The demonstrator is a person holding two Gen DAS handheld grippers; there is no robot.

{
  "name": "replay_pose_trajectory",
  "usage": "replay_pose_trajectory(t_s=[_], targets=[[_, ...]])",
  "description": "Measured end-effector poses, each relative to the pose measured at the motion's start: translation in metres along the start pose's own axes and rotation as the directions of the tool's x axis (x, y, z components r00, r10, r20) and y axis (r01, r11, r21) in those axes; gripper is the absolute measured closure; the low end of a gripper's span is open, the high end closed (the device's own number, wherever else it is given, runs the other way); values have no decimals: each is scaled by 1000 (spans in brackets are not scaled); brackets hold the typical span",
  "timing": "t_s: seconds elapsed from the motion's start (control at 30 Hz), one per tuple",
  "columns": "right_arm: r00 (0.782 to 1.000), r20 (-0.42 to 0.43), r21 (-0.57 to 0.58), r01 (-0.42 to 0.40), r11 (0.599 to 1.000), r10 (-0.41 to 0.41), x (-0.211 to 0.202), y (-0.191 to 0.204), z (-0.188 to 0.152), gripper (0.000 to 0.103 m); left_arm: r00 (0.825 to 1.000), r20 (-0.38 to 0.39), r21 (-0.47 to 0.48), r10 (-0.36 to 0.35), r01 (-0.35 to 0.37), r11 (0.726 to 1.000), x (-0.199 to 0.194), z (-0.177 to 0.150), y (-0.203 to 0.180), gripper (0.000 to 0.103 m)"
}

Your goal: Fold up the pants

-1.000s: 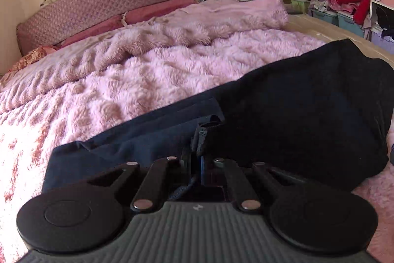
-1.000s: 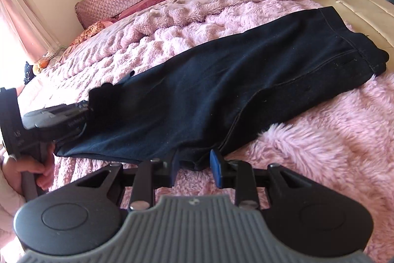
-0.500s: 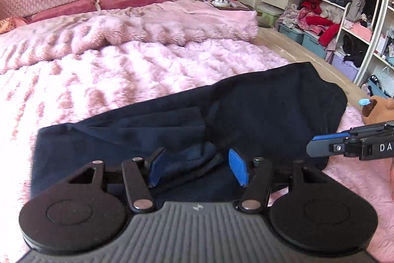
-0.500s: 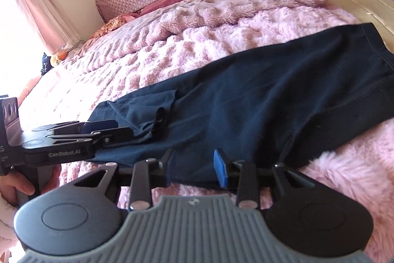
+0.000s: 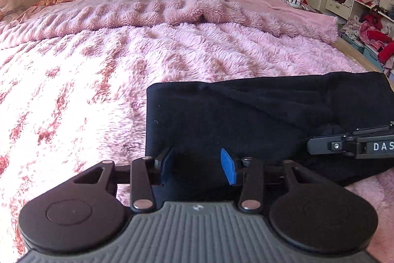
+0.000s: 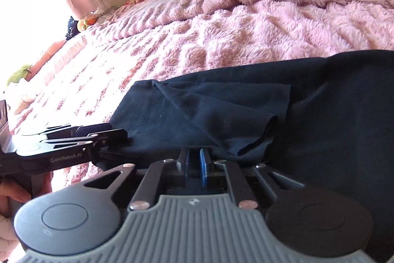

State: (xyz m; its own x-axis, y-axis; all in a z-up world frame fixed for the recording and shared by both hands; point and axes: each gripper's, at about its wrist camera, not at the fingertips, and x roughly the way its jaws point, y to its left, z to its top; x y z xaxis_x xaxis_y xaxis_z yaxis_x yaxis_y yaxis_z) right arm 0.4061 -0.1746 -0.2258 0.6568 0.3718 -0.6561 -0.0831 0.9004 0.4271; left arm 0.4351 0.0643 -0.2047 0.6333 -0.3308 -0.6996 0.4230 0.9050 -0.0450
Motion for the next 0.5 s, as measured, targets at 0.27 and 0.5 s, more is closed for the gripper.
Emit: replay_pose_trajectory(t_s=[0.27, 0.5], targets=[[966, 135, 3, 222, 975, -220, -9, -23, 47, 98, 1000, 20, -20, -11, 12, 1000, 2, -8, 2, 52], [985, 140, -114, 116, 987, -100, -25, 11, 33, 78, 999, 33, -38, -13, 14, 999, -3, -13, 3, 52]])
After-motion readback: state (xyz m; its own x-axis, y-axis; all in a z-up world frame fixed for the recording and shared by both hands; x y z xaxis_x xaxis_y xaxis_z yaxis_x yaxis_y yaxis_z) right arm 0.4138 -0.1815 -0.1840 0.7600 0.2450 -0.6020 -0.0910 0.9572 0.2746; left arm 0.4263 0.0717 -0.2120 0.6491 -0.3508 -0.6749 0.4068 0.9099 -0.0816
